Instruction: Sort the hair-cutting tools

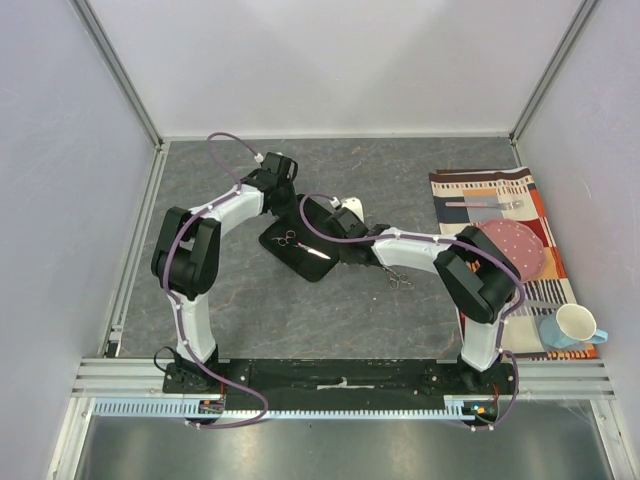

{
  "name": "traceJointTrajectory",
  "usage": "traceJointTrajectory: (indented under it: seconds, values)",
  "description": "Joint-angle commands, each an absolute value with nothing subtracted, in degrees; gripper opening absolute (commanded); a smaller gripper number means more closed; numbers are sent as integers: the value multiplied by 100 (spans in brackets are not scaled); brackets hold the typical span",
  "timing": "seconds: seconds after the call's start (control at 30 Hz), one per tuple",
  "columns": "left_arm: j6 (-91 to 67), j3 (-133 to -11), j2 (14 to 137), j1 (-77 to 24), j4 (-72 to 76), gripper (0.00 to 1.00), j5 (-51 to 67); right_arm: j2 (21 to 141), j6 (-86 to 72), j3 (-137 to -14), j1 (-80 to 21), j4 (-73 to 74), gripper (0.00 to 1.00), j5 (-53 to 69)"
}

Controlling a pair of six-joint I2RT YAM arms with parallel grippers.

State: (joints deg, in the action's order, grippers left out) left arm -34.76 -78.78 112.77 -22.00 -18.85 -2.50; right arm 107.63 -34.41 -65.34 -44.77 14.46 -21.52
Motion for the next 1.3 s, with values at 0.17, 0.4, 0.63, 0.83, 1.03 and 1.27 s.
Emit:
traceJointTrajectory:
  seconds: [0.17, 0.4, 0.63, 0.83, 1.03, 1.27]
  values:
    - [-3050, -8499, 10486, -2101, -2961, 2, -1019, 9713, -2585, -6653, -4447, 2468, 33, -2162]
    - [-3181, -7991, 9871, -2065, -3305, 2, -871, 8912, -1934, -6680, -4114, 2970, 50, -2408]
    - [-3269, -6734, 8922, -2065, -2822, 8, 472, 9053, -1196, -6557, -3411, 3147, 53, -1592]
    - [-3567, -5468, 7999, -2065, -1987, 22, 1273, 9062, -1239, -6197, -3340, 3085, 54, -1038]
    - [-3744, -4949, 7595, -2066, -1661, 27, 1739, 9131, -1345, -5687, -3340, 2831, 54, -660]
    - [-3718, -4781, 7251, -2066, -1608, 27, 1810, 9465, -1248, -5625, -3340, 2558, 56, -615]
